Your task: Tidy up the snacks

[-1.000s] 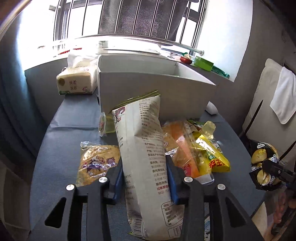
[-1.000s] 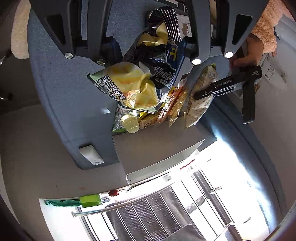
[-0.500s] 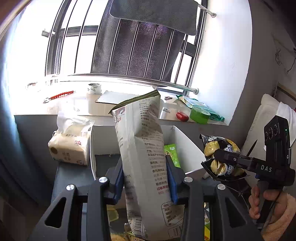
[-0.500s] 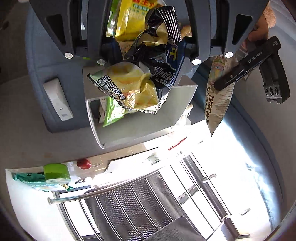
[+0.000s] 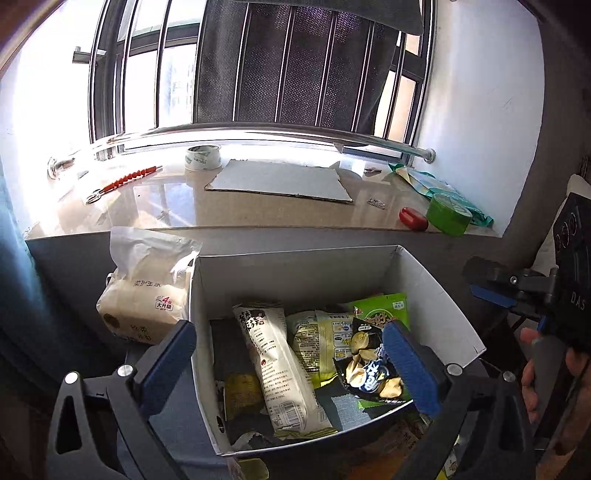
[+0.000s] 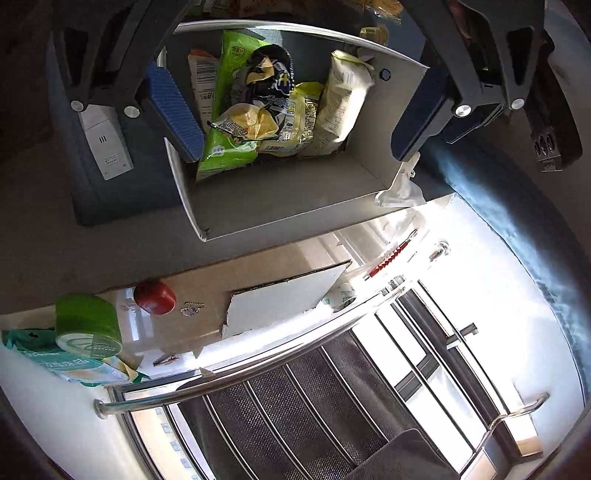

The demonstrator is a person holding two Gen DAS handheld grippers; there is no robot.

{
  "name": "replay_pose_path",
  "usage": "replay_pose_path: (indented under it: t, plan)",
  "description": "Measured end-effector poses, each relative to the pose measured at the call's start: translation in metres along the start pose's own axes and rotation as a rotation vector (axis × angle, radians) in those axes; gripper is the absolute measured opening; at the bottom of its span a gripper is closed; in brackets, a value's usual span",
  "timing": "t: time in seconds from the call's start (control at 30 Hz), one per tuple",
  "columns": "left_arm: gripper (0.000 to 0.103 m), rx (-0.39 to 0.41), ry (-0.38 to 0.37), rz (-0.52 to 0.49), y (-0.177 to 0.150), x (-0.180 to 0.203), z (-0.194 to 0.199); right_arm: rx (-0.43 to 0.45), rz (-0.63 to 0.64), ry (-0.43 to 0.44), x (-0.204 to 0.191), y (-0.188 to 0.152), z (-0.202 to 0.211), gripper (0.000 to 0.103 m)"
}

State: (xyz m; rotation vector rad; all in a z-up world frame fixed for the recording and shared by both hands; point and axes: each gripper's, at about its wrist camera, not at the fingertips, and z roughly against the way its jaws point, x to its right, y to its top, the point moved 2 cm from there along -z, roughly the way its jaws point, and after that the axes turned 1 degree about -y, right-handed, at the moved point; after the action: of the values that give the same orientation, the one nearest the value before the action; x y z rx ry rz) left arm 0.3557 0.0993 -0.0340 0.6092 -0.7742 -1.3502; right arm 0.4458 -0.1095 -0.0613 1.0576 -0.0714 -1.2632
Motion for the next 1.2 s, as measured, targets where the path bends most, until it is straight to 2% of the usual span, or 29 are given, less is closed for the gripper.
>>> replay_pose_path:
  t: [0.2,0.37,0.43,0.5,0.67,0.77,0.93,1.03,1.1,1.2]
  plan:
    - [0.103,0.059,-0.017,-0.010,-0.016,0.006,0.043,0.020,0.048,0.021,-0.007,-0.016,0.028,0.103]
    - [0.103,0.101,-0.049,-0.017,-0.047,0.016,0.087,0.037,0.125,0.049,-0.024,-0.045,0.064,0.103]
    - [0.103,0.096,-0.066,-0.041,-0.066,0.024,0.104,0.050,0.172,0.054,-0.031,-0.062,0.079,0.103]
    - [0.103,0.131,-0.075,-0.050,-0.085,0.029,0.123,0.050,0.220,0.053,-0.035,-0.080,0.093,0.103]
    - [0.103,0.171,-0.122,-0.027,-0.135,0.039,0.162,0.087,0.309,0.057,-0.041,-0.135,0.129,0.103]
    - [0.103,0.171,-0.121,0.000,-0.169,0.045,0.176,0.085,0.325,0.029,-0.037,-0.170,0.142,0.103]
    - [0.103,0.126,-0.112,0.004,-0.221,0.059,0.183,0.053,0.303,-0.026,-0.027,-0.223,0.149,0.103]
    - [0.103,0.104,-0.104,-0.020,-0.240,0.062,0.184,0.023,0.272,-0.042,-0.021,-0.248,0.146,0.103]
    - [0.103,0.090,-0.094,-0.001,-0.247,0.060,0.183,0.000,0.275,-0.057,-0.019,-0.259,0.140,0.103]
    - [0.103,0.084,-0.118,0.039,-0.254,0.054,0.183,-0.020,0.250,-0.075,-0.009,-0.261,0.130,0.103]
